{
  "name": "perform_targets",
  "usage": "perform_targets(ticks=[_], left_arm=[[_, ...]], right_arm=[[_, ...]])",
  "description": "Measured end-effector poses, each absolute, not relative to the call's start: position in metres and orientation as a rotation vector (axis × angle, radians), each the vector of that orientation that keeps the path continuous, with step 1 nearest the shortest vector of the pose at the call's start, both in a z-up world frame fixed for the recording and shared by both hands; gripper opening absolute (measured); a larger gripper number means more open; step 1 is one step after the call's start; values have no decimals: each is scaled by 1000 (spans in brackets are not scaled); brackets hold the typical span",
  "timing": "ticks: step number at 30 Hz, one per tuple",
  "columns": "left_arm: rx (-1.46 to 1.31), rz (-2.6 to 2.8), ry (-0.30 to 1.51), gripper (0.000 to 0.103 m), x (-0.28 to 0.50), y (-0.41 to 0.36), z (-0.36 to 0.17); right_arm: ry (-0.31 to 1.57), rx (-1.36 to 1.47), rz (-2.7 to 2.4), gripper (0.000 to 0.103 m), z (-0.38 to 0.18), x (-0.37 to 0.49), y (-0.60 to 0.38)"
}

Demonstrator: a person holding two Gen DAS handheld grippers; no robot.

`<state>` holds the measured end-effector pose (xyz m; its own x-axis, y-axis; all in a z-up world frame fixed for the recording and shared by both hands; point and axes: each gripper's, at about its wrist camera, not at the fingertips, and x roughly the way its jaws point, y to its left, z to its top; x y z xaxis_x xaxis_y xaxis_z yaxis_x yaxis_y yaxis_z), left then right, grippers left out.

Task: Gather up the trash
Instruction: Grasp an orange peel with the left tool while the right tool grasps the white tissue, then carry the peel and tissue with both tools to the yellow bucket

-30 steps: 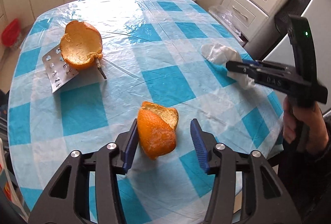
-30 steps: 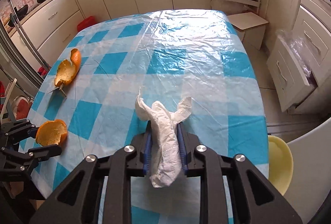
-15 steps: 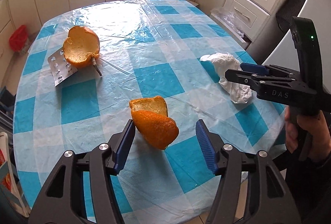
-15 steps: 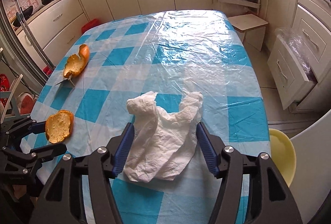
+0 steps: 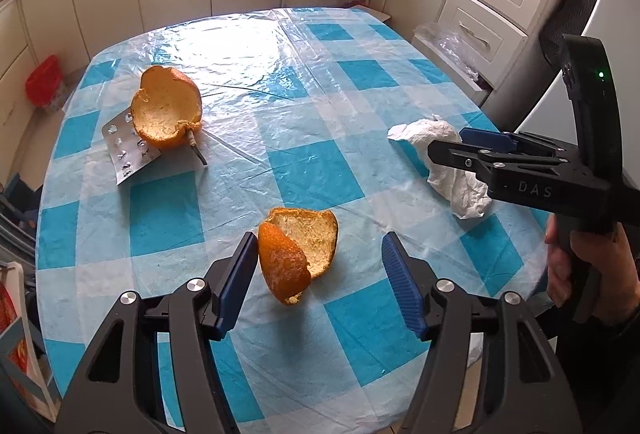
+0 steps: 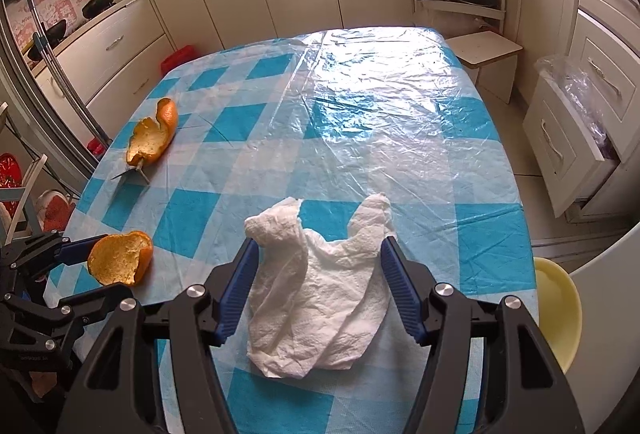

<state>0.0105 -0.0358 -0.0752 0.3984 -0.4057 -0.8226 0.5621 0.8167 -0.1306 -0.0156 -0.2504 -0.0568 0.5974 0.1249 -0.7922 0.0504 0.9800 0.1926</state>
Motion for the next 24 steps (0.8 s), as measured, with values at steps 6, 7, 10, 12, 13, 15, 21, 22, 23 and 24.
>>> perform_targets(ticks=[6,7,10,12,13,15,21,22,23,24], left_arm=[[164,-602,1001,51,16,-32,-76],[170,-603,1008,34,17,-32,-77],[183,-604,1028,5,18,-32,-83],[178,-614,1022,5,18,-33,-82],[172,-619,1015,4,17,-33,-81],[149,-636,1008,4,17,-33,-79],[99,-712,952,4,13,-47,-63],[97,-726,939,4,11,-52,-59],[96,-741,928,4,10,-57,-55],[93,-757,918,4,8,-63,-51]], right_arm=[[941,185,26,61,-60,-14,-251],[941,171,25,54,-60,-14,-249],[944,129,44,27,-61,-14,-242],[939,120,56,20,-60,-15,-240],[934,115,59,18,-59,-16,-239],[928,117,59,17,-57,-18,-242],[861,183,-2,17,-41,-30,-275],[846,198,-19,17,-37,-33,-283],[830,218,-40,17,-34,-37,-294],[818,234,-59,17,-31,-41,-302]])
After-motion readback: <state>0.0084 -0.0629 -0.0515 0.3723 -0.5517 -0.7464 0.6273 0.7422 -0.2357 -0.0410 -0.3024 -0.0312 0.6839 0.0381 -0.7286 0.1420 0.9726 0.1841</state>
